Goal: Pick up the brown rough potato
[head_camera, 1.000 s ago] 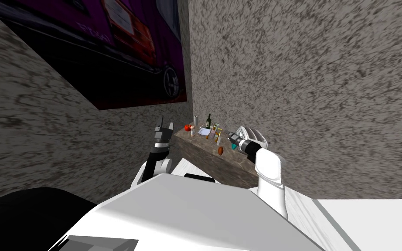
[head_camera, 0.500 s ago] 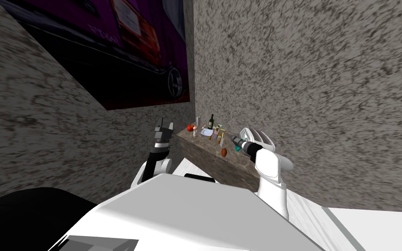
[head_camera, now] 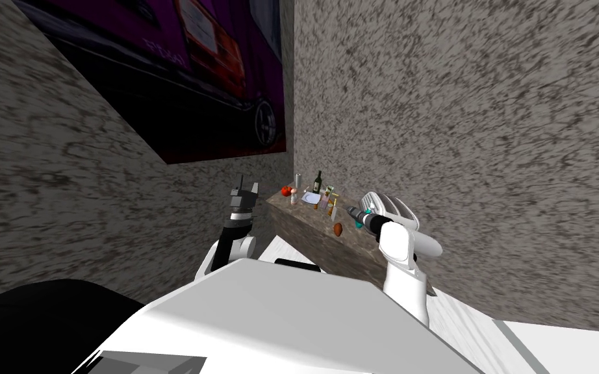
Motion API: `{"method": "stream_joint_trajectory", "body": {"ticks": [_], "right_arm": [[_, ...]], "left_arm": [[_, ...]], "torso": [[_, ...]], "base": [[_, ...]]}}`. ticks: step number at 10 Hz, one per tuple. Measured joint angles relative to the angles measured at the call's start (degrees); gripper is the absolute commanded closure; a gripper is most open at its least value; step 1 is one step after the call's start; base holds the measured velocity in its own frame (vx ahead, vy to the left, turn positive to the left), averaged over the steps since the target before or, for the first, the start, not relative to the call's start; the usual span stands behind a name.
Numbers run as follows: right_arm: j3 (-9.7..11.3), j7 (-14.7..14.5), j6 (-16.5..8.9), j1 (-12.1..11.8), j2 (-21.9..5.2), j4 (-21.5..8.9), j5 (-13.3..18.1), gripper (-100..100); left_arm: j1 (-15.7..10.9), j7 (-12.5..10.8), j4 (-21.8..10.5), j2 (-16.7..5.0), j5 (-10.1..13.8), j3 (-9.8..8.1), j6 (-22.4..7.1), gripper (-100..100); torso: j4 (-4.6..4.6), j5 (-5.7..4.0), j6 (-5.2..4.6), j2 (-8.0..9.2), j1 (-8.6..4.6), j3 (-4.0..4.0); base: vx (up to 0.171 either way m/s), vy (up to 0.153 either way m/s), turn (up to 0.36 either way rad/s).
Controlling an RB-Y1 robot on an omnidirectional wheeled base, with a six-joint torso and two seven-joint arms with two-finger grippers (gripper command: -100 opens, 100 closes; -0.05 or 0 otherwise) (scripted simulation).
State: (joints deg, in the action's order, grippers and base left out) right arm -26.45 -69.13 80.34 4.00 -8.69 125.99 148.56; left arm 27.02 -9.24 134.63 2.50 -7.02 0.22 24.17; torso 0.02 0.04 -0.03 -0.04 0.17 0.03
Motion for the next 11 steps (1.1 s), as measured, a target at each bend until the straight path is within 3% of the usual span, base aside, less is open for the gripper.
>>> {"method": "stream_joint_trajectory", "body": {"ticks": [6,11], "right_arm": [[-2.06,-3.67,6.05,0.22,1.73,-1.64,9.87,-100],[-4.1,-7.06,11.06,-1.08,4.8,-3.82,17.16,-100]], "left_arm": [[0.0,0.0,0.0,0.0,0.0,0.0,0.0,0],[0.0,0.0,0.0,0.0,0.0,0.0,0.0,0]], "torso": [[0.0,0.0,-0.01,0.01,-0.04,-0.01],[-0.01,0.02,0.0,0.02,0.05,-0.01]], "base": [[0.017,0.046,0.049],[0.02,0.057,0.054]]}}
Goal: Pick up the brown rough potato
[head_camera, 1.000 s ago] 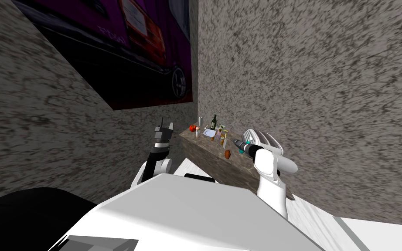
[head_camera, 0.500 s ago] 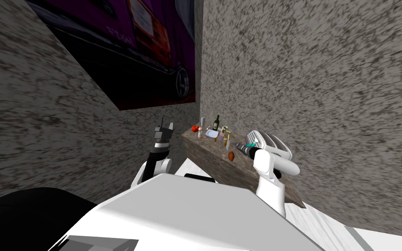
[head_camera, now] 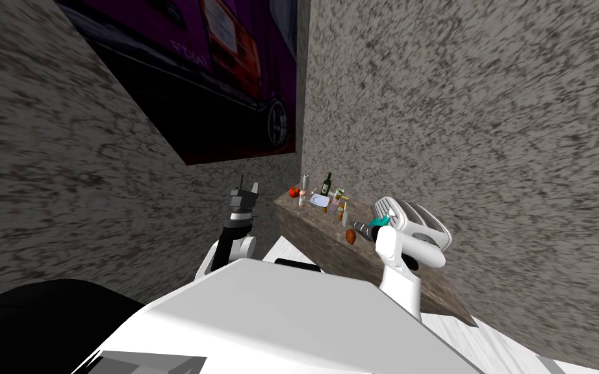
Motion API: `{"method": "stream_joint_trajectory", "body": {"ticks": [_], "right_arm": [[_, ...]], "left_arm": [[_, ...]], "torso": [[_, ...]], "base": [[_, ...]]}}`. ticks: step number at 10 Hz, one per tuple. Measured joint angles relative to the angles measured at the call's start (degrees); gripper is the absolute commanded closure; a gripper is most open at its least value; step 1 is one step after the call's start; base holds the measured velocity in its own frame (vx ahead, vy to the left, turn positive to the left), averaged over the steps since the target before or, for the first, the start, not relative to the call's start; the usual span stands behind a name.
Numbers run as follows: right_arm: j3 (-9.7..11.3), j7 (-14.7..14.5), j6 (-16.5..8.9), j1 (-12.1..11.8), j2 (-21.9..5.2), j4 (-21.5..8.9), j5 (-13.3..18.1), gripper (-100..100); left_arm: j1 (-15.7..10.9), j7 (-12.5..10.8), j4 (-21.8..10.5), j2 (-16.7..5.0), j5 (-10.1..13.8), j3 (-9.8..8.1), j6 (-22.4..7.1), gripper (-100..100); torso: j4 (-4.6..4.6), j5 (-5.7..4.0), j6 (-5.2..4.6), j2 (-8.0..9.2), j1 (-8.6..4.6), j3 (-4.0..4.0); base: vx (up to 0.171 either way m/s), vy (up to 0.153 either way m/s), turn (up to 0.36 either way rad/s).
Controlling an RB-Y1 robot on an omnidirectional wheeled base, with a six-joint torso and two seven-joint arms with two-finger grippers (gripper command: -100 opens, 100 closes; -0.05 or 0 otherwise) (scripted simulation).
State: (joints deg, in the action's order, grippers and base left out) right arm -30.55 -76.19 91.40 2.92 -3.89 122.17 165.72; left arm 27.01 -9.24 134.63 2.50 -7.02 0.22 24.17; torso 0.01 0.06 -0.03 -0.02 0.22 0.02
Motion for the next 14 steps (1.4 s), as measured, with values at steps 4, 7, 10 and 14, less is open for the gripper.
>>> {"method": "stream_joint_trajectory", "body": {"ticks": [4,7,10,14], "right_arm": [[-0.77,-1.23,2.07,-0.95,1.83,-1.75,2.22,-100],[-1.86,-0.98,-0.81,-1.77,-0.28,-5.18,0.28,-100],[-2.35,-0.95,-2.13,-2.31,-1.05,-6.4,-0.43,100],[-2.29,-0.95,-2.14,-2.25,-1.0,-6.38,-0.48,0]], "left_arm": [[0.0,0.0,0.0,0.0,0.0,-0.01,0.0,0],[0.0,0.0,0.0,0.0,0.0,0.0,0.0,0],[0.0,0.0,0.0,-0.01,0.0,-0.01,0.0,0],[0.0,0.0,0.0,-0.01,0.0,-0.01,0.0,0]], "torso": [[-0.01,-0.04,-0.01,0.05,-0.2,-0.03],[-0.01,-0.03,-0.01,0.03,-0.15,-0.02],[-0.04,-0.05,0.07,0.05,-0.19,-0.04],[-0.02,-0.05,0.0,0.07,-0.23,-0.04]], "base": [[0.008,0.022,0.033],[0.011,0.03,0.077],[0.001,0.004,-0.001],[0.0,0.0,0.0]]}}
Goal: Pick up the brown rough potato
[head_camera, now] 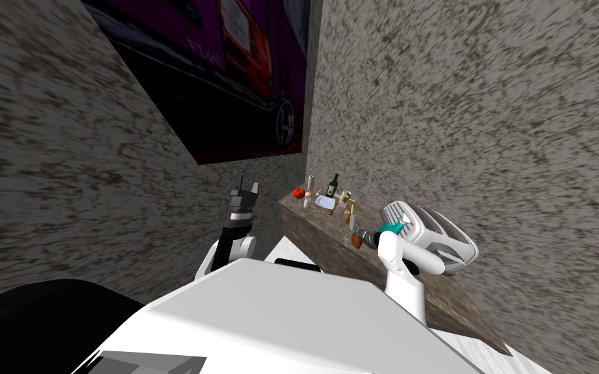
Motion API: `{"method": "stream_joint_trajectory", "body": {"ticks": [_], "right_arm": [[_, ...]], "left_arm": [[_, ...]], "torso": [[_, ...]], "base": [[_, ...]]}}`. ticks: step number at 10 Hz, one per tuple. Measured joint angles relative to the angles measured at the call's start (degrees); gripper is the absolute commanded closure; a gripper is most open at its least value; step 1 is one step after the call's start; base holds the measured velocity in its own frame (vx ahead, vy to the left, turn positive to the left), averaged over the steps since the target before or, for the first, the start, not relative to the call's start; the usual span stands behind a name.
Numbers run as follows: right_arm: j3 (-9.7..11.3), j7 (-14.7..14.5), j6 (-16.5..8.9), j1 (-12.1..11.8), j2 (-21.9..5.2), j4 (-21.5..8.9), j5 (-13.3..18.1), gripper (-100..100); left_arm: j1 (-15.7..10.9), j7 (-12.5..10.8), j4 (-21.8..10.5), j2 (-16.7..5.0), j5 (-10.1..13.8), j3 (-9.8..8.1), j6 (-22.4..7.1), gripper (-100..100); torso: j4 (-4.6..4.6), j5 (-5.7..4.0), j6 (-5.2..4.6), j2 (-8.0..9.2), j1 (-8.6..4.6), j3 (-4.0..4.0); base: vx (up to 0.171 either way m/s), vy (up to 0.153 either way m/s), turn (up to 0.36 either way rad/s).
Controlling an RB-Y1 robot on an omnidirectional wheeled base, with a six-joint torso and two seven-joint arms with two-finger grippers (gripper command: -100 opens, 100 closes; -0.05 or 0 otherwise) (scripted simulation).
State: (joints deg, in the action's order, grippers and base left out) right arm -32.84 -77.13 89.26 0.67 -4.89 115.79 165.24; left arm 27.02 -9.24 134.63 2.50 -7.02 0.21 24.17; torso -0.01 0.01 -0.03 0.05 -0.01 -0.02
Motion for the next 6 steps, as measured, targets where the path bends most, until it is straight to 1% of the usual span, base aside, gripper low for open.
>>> {"method": "stream_joint_trajectory", "body": {"ticks": [1,3,5,6], "right_arm": [[0.0,0.0,0.0,0.0,0.0,0.0,0.0,100],[0.73,-0.22,1.45,0.63,1.3,1.75,1.21,100],[1.38,-0.08,3.8,1.29,2.4,4.16,2.45,100],[1.44,-0.06,4.11,1.33,2.46,4.34,2.54,0]], "left_arm": [[0.0,0.0,0.0,0.0,0.0,0.0,0.0,0],[0.0,0.0,0.0,0.0,0.0,0.0,0.0,0],[0.0,0.0,0.0,0.0,0.0,0.0,0.0,0],[0.0,0.0,0.0,0.0,0.0,0.0,0.0,0]], "torso": [[0.0,0.0,0.0,0.0,0.0,0.0],[-0.01,0.0,-0.04,0.07,-0.09,-0.04],[-0.03,0.0,-0.02,0.08,-0.08,-0.05],[-0.01,-0.02,-0.02,0.05,-0.05,-0.03]], "base": [[-0.007,-0.018,-0.104],[-0.013,-0.033,-0.084],[-0.007,-0.02,-0.035],[0.0,0.0,0.0]]}}
